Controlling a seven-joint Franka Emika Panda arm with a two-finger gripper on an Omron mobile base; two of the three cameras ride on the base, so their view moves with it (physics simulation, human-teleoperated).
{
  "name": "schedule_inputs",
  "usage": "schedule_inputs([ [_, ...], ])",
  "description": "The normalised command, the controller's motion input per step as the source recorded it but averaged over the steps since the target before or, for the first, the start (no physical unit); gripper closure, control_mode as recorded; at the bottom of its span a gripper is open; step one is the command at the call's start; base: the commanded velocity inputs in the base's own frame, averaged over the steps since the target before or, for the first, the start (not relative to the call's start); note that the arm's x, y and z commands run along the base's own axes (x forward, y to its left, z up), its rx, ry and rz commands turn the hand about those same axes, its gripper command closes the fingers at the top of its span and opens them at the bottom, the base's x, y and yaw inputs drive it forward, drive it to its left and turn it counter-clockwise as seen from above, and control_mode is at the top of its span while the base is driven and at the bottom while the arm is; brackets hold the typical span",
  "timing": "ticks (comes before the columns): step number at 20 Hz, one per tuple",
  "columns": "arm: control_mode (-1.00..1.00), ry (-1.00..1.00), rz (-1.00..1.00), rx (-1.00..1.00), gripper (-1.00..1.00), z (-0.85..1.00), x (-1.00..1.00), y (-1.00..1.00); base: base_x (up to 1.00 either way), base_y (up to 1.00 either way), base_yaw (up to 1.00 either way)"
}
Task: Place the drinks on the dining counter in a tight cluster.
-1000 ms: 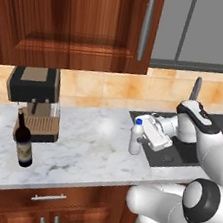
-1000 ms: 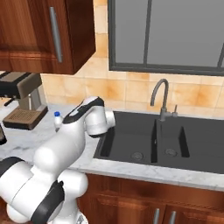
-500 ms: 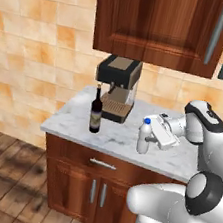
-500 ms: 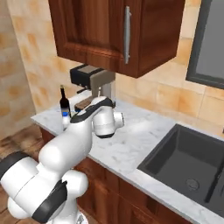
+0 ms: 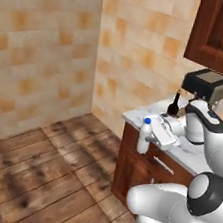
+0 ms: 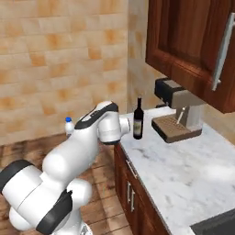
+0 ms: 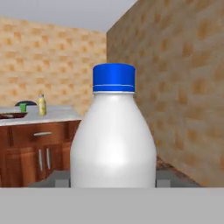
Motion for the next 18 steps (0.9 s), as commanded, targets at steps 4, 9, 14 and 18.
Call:
schedule_inputs([
  [4,1.00,0.00,0.00,0.00,1.00,0.00,0.00,0.00,-0.08,0.17,0.98],
  [9,1.00,0.00,0.00,0.00,1.00,0.00,0.00,0.00,-0.04,0.14,0.95],
  [14,1.00,0.00,0.00,0.00,1.00,0.00,0.00,0.00,0.10,0.07,0.80],
  [18,1.00,0.00,0.00,0.00,1.00,0.00,0.00,0.00,0.48,0.00,0.55],
])
